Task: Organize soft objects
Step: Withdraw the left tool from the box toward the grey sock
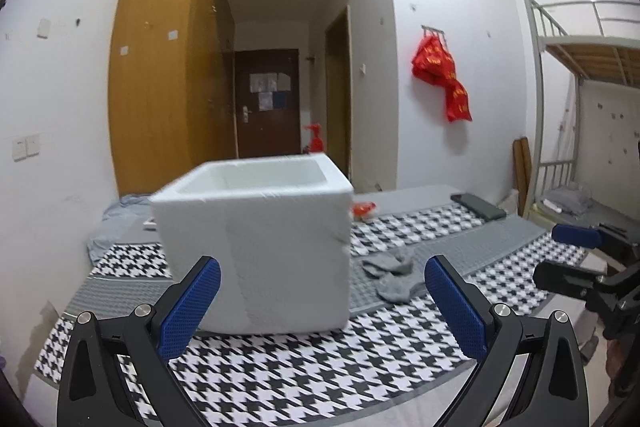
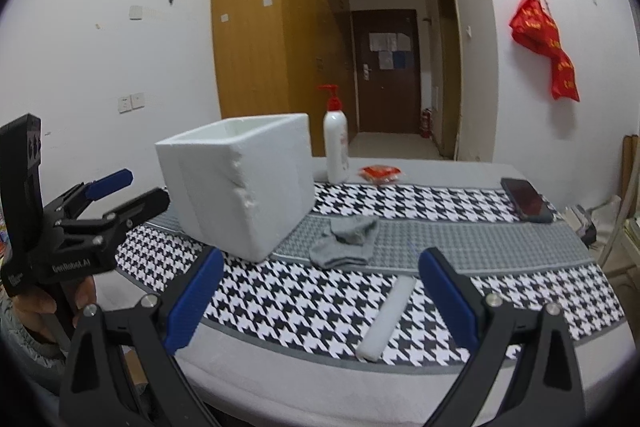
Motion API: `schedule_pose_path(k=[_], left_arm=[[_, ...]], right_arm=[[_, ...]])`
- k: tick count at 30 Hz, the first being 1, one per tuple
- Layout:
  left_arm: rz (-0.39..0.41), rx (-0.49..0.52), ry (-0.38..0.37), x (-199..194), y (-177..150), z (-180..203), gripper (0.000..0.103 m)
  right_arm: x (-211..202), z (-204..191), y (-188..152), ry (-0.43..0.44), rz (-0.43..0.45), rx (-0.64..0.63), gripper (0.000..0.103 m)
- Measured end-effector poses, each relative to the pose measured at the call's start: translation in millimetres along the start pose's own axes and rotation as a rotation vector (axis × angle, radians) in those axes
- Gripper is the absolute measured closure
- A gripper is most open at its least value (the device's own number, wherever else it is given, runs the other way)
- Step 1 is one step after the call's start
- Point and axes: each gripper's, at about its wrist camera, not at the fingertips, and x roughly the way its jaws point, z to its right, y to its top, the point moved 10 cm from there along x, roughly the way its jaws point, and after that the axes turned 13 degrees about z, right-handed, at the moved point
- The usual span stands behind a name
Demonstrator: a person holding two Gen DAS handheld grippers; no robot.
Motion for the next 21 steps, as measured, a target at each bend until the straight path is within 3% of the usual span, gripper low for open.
schedule_pose_path(k=[21], left_arm=[[-0.111,-0.013,-0.201,32,-35,69,0.001]], right_arm=[[-21,62,-37,-0.207,-0.068,0.055,0.003]])
